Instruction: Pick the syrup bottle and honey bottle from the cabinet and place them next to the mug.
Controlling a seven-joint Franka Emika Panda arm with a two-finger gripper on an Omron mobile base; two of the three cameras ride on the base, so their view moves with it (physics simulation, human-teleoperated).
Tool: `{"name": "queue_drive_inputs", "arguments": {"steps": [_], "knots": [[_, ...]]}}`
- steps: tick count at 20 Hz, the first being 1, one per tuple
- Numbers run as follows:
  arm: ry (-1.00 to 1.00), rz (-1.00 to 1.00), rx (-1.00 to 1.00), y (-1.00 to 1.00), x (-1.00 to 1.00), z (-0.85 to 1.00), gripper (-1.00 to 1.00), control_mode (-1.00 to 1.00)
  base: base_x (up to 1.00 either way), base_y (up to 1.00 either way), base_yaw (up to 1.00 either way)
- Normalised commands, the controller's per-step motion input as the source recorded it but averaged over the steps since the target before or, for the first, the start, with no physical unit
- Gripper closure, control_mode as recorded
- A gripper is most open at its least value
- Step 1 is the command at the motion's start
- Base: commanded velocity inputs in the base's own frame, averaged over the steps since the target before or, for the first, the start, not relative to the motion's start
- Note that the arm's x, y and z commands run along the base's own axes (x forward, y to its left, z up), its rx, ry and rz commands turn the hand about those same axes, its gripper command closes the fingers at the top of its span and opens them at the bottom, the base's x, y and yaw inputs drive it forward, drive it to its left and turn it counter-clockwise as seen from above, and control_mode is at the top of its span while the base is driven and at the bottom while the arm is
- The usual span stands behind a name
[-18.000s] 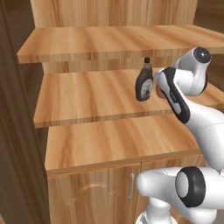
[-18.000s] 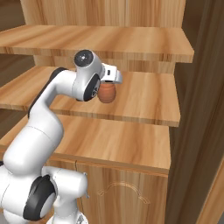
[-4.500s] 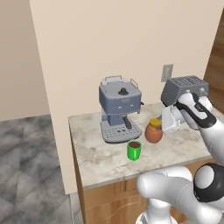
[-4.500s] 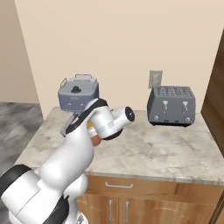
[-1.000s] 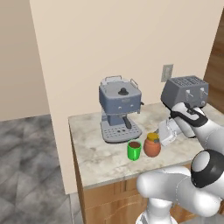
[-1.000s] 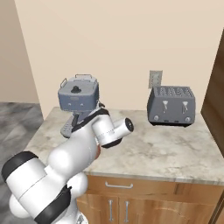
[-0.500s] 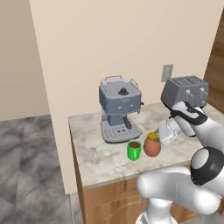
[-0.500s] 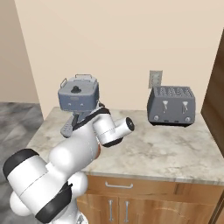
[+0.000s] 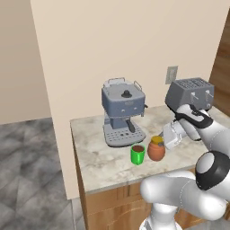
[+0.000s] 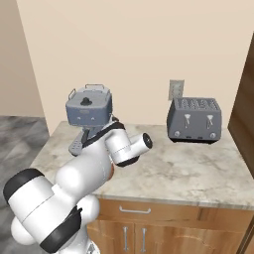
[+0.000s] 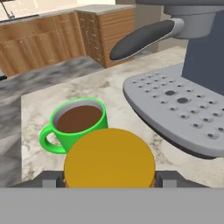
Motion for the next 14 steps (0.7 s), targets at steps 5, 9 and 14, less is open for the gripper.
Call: {"name": "queue_drive_inputs", "arguments": {"steps": [5, 9, 14], "knots": [[0.0, 0.0, 0.0, 0.0, 0.0, 0.0, -1.0, -1.0, 0.0, 0.0, 0.0], [0.0, -0.03, 0.0, -0.1, -0.01, 0.24, -1.0, -1.0, 0.0, 0.0, 0.0], [0.0, -0.06, 0.0, -0.22, 0.0, 0.5, -1.0, -1.0, 0.0, 0.0, 0.0]]}}
